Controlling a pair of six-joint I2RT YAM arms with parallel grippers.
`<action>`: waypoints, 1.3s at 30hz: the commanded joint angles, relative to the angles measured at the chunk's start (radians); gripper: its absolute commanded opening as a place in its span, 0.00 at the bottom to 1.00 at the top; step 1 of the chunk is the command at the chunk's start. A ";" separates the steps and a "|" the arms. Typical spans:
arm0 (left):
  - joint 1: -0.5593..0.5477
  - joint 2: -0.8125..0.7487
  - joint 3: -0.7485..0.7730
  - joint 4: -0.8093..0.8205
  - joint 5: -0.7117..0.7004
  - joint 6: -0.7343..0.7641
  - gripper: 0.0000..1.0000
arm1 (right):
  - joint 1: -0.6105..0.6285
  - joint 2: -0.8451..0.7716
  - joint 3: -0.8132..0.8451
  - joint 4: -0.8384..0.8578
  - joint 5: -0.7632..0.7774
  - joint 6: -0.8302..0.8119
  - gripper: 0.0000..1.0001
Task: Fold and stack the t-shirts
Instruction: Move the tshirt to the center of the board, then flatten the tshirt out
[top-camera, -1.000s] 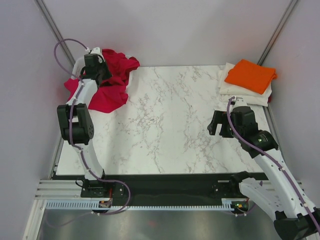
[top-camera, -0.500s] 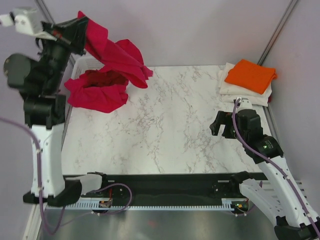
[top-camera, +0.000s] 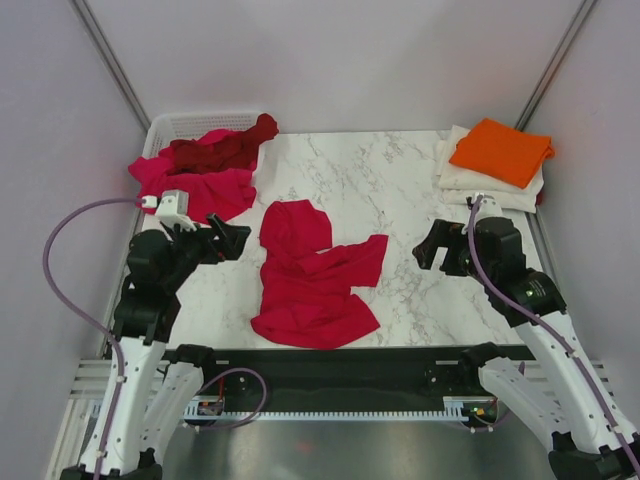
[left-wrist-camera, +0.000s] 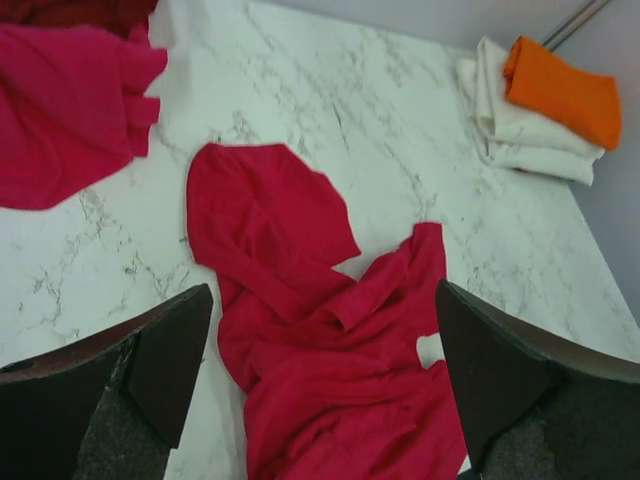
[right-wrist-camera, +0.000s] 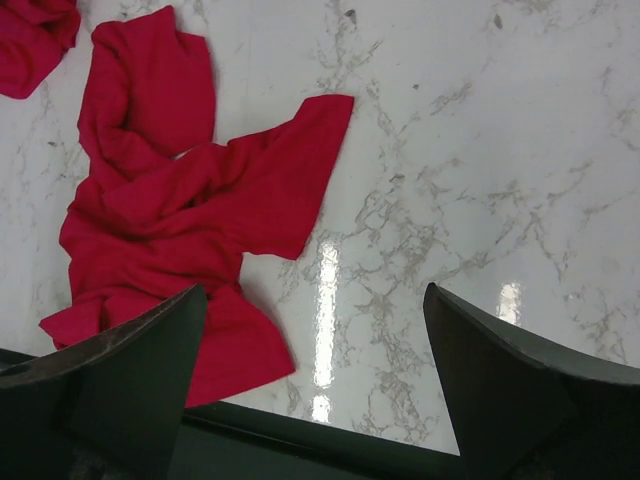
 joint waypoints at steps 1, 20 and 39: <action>0.002 -0.143 0.020 -0.005 -0.023 -0.069 1.00 | 0.003 0.028 -0.034 0.079 -0.115 0.027 0.98; -0.776 0.349 -0.021 0.001 -0.377 -0.186 0.91 | 0.003 0.308 -0.075 0.119 0.070 0.100 0.98; -1.200 1.115 0.401 0.056 -0.486 -0.301 0.85 | -0.009 0.193 -0.071 0.060 0.248 0.120 0.98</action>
